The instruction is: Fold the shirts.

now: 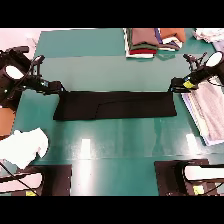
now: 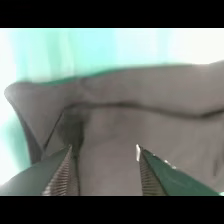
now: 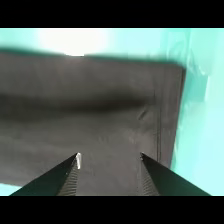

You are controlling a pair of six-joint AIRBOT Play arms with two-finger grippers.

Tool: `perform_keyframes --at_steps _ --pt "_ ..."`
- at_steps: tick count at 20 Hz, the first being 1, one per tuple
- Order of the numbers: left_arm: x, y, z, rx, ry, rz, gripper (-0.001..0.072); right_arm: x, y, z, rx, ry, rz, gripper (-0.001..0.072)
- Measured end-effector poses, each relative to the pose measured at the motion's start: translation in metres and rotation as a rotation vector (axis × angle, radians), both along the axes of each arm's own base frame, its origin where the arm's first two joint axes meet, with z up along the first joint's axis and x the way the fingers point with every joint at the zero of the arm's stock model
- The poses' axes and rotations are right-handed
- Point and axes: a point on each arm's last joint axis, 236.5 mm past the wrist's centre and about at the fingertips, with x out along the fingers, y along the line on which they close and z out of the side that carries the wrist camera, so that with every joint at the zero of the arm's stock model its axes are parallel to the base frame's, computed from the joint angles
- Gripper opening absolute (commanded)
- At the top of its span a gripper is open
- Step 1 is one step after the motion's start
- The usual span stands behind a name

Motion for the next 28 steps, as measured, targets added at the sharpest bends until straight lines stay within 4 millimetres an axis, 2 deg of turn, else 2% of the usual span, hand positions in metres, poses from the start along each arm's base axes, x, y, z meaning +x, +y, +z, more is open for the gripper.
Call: perform_keyframes --at_steps 1,2,3,4,7,9,11,13,15,16,17,18,20,22,25,28 --pt "0.003 -0.002 0.005 -0.015 -0.002 0.007 0.0430 0.003 -0.001 0.001 0.018 -0.007 0.000 0.0454" --pt "0.003 -0.005 0.008 -0.032 0.004 0.009 0.0187 0.003 -0.003 0.001 0.036 -0.007 -0.001 0.0459" --pt "0.003 -0.009 0.012 -0.050 0.008 0.008 0.0033 0.000 -0.008 -0.001 0.055 0.001 -0.006 0.0507" --pt "0.003 -0.012 0.014 -0.067 0.012 0.004 0.0028 -0.004 -0.013 -0.004 0.073 0.008 -0.016 0.0538" --pt "0.001 -0.022 0.020 -0.110 0.021 -0.004 0.0027 -0.025 -0.036 -0.023 0.143 0.062 -0.081 0.0535" --pt "0.000 -0.032 0.024 -0.137 0.022 -0.016 0.0027 -0.040 -0.045 -0.040 0.214 0.097 -0.129 0.0533" --pt "-0.002 -0.052 0.026 -0.156 0.021 -0.046 0.0027 -0.050 -0.046 -0.056 0.287 0.120 -0.170 0.0505" --pt "-0.004 -0.077 0.027 -0.165 0.009 -0.080 0.0027 -0.054 -0.037 -0.070 0.351 0.130 -0.184 0.0471" --pt "-0.007 -0.107 0.026 -0.176 0.002 -0.115 0.0027 -0.050 -0.023 -0.077 0.403 0.130 -0.173 0.0291" --pt "-0.008 -0.121 0.023 -0.180 0.001 -0.130 0.0027 -0.047 -0.015 -0.079 0.415 0.128 -0.155 0.0134" --pt "-0.011 -0.137 0.019 -0.181 0.003 -0.149 0.0027 -0.043 -0.009 -0.082 0.411 0.122 -0.129 0.0040" --pt "-0.012 -0.151 0.015 -0.185 0.003 -0.162 0.0027 -0.037 -0.004 -0.081 0.406 0.108 -0.107 0.0015" --pt "-0.015 -0.181 0.005 -0.188 0.006 -0.195 0.0026 -0.020 0.006 -0.067 0.402 0.058 -0.058 0.0015" --pt "-0.015 -0.209 -0.004 -0.190 0.008 -0.232 0.0027 -0.004 0.015 -0.037 0.389 -0.013 0.001 0.0014" --pt "-0.013 -0.249 -0.022 -0.186 0.023 -0.291 0.0026 0.016 0.035 0.029 0.359 -0.143 0.094 0.0014" --pt "-0.017 -0.279 -0.045 -0.176 0.065 -0.348 0.0026 0.025 0.068 0.103 0.331 -0.281 0.178 0.0014"
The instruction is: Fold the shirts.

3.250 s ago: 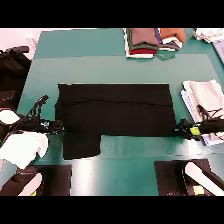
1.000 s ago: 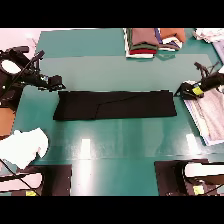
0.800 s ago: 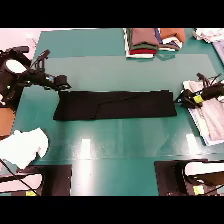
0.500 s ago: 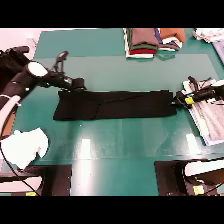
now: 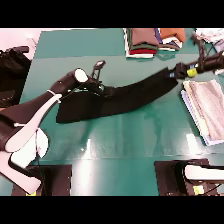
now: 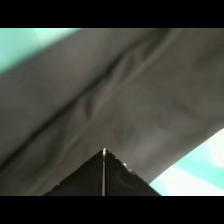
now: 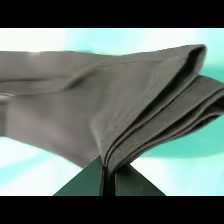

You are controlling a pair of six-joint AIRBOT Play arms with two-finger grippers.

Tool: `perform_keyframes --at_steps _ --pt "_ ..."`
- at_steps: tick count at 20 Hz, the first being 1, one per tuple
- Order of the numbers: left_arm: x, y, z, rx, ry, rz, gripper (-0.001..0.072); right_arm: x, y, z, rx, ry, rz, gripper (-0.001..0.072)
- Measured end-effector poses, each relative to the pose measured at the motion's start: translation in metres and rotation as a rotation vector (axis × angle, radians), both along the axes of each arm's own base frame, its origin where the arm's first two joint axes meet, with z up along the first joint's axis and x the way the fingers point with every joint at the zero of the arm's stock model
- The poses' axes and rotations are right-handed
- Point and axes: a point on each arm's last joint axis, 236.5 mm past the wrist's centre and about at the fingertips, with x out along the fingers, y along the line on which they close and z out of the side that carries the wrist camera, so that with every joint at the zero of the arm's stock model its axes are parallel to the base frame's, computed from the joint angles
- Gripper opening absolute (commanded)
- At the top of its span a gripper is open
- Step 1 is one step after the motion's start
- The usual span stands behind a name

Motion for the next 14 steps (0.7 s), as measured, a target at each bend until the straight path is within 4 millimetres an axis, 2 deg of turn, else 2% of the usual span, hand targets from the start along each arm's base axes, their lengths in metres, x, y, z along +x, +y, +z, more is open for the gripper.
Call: perform_keyframes --at_steps 3,6,10,12,14 --pt "-0.005 -0.015 -0.019 0.016 0.032 -0.035 0.0026 -0.001 0.038 0.060 -0.002 -0.121 0.058 0.0015" --pt "-0.006 -0.020 -0.028 0.023 0.043 -0.045 0.0027 -0.008 0.076 0.100 0.010 -0.198 0.117 0.0015" --pt "-0.002 -0.024 -0.025 0.016 0.040 -0.039 0.0027 -0.017 0.116 0.124 0.032 -0.239 0.184 0.0015" --pt "0.006 -0.020 -0.012 0.006 0.031 -0.039 0.0027 -0.020 0.136 0.129 0.045 -0.242 0.219 0.0014" --pt "0.022 -0.001 0.011 0.017 0.005 -0.033 0.0027 -0.024 0.159 0.131 0.057 -0.243 0.262 0.0015"
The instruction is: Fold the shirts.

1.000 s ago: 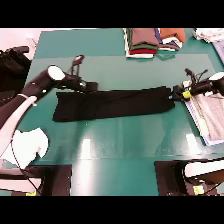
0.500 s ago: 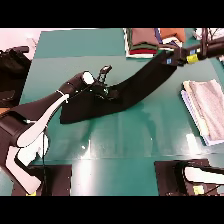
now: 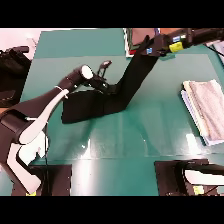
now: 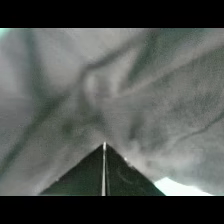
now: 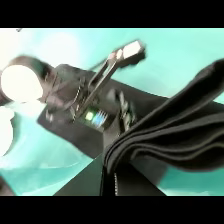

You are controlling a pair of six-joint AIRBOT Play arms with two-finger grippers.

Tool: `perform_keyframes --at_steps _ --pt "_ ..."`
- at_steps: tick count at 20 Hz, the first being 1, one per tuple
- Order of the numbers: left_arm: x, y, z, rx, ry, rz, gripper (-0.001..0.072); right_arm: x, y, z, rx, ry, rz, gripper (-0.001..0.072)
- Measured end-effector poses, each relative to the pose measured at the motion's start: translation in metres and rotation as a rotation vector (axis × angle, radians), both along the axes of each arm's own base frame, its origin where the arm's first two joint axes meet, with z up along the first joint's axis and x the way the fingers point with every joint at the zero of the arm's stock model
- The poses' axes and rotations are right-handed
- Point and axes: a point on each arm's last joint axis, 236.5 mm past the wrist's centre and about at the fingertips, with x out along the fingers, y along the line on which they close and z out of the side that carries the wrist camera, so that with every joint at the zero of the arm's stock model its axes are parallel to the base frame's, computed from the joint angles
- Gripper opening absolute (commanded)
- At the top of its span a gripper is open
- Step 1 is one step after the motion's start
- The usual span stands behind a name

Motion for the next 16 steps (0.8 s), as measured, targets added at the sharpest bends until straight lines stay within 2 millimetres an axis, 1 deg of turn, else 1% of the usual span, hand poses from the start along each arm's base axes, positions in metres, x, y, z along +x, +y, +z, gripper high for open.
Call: perform_keyframes --at_steps 1,3,4,5,6,7,8,9,10,11,12,13,14,15,16 --pt "0.008 0.014 0.015 0.010 -0.022 0.009 0.0027 -0.003 0.014 0.000 0.004 -0.001 0.027 0.0015" --pt "0.030 0.060 0.053 0.059 -0.102 0.054 0.0027 -0.010 0.052 0.000 0.024 -0.006 0.097 0.0015" --pt "0.040 0.089 0.078 0.089 -0.154 0.087 0.0027 -0.014 0.074 -0.003 0.041 -0.006 0.132 0.0015" --pt "0.047 0.118 0.104 0.117 -0.211 0.127 0.0027 -0.021 0.101 -0.005 0.068 -0.001 0.175 0.0015" --pt "0.053 0.152 0.133 0.150 -0.272 0.175 0.0028 -0.026 0.128 -0.009 0.095 0.003 0.213 0.0017" --pt "0.054 0.183 0.158 0.181 -0.324 0.223 0.0027 -0.032 0.159 -0.015 0.123 0.006 0.252 0.0057" --pt "0.054 0.216 0.187 0.211 -0.384 0.281 0.0027 -0.037 0.187 -0.021 0.152 0.003 0.285 0.0258" --pt "0.050 0.244 0.212 0.234 -0.434 0.332 0.0028 -0.043 0.218 -0.026 0.188 -0.001 0.318 0.0407" --pt "0.043 0.269 0.235 0.255 -0.476 0.379 0.0027 -0.049 0.242 -0.032 0.212 -0.006 0.343 0.0406" --pt "0.036 0.287 0.254 0.266 -0.511 0.417 0.0027 -0.053 0.263 -0.040 0.230 -0.006 0.359 0.0375" --pt "0.029 0.304 0.271 0.280 -0.546 0.454 0.0027 -0.055 0.275 -0.047 0.239 -0.003 0.363 0.0359" --pt "0.023 0.317 0.282 0.293 -0.568 0.480 0.0027 -0.052 0.280 -0.055 0.242 0.000 0.353 0.0359" --pt "0.017 0.324 0.290 0.302 -0.582 0.496 0.0027 -0.049 0.279 -0.064 0.234 0.009 0.344 0.0360" --pt "0.013 0.326 0.296 0.303 -0.596 0.502 0.0027 -0.044 0.271 -0.074 0.214 0.020 0.325 0.0360" --pt "0.010 0.326 0.300 0.302 -0.605 0.502 0.0027 -0.035 0.258 -0.084 0.185 0.026 0.299 0.0360"
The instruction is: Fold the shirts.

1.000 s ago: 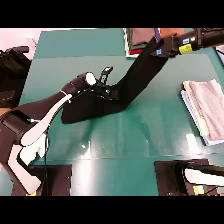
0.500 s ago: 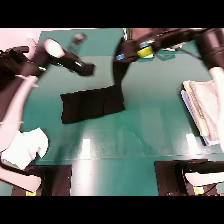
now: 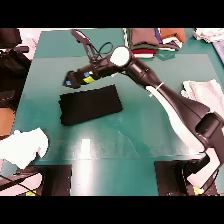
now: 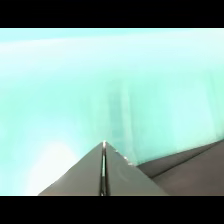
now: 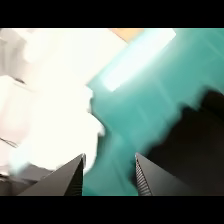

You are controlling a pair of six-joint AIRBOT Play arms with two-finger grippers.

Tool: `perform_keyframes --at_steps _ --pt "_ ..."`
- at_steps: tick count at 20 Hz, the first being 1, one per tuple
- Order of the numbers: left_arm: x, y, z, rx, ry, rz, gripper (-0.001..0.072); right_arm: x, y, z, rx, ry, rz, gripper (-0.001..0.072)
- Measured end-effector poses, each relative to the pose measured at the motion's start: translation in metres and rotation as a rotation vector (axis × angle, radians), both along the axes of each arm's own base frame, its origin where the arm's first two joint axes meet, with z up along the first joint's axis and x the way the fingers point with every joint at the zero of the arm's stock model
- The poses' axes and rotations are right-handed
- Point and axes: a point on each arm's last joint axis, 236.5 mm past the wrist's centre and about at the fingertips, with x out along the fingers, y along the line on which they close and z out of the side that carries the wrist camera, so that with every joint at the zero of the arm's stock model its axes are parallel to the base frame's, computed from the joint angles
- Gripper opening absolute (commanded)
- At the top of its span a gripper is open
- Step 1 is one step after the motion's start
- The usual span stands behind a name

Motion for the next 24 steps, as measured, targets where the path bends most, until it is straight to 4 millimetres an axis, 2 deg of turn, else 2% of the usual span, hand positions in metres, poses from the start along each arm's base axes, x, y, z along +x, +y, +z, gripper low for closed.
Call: perform_keyframes --at_steps 2,3,5,7,9,10,11,14,16,17,20,22,24 --pt "-0.002 -0.007 0.001 0.014 -0.003 -0.016 0.0027 0.023 -0.043 -0.022 -0.075 0.013 -0.080 0.0361" --pt "-0.002 -0.015 0.002 0.015 -0.007 -0.035 0.0027 0.033 -0.071 -0.039 -0.131 0.040 -0.124 0.0389" --pt "-0.001 -0.035 0.000 0.014 -0.007 -0.079 0.0027 0.049 -0.131 -0.073 -0.230 0.113 -0.211 0.0566" --pt "0.001 -0.052 -0.004 0.016 -0.004 -0.116 0.0028 0.054 -0.186 -0.112 -0.320 0.221 -0.276 0.0565" --pt "0.003 -0.068 -0.011 0.011 0.008 -0.151 0.0027 0.052 -0.219 -0.144 -0.355 0.332 -0.316 0.0562" --pt "0.004 -0.073 -0.014 0.004 0.014 -0.162 0.0028 0.051 -0.230 -0.159 -0.363 0.382 -0.331 0.0558" --pt "0.006 -0.077 -0.016 0.000 0.018 -0.169 0.0027 0.050 -0.232 -0.171 -0.353 0.429 -0.340 0.0558" --pt "0.006 -0.087 -0.020 -0.018 0.028 -0.191 0.0027 0.047 -0.217 -0.196 -0.319 0.528 -0.326 0.0558" --pt "0.007 -0.089 -0.021 -0.021 0.031 -0.195 0.0028 0.046 -0.189 -0.206 -0.285 0.566 -0.291 0.0554" --pt "0.007 -0.090 -0.022 -0.024 0.032 -0.198 0.0028 0.044 -0.173 -0.211 -0.267 0.584 -0.268 0.0517" --pt "0.005 -0.094 -0.023 -0.034 0.040 -0.207 0.0027 0.043 -0.126 -0.219 -0.234 0.581 -0.203 0.0016" --pt "0.004 -0.097 -0.023 -0.047 0.046 -0.216 0.0026 0.047 -0.102 -0.210 -0.199 0.538 -0.178 0.0015" --pt "0.002 -0.102 -0.023 -0.063 0.050 -0.228 0.0026 0.059 -0.093 -0.195 -0.178 0.472 -0.173 0.0015"
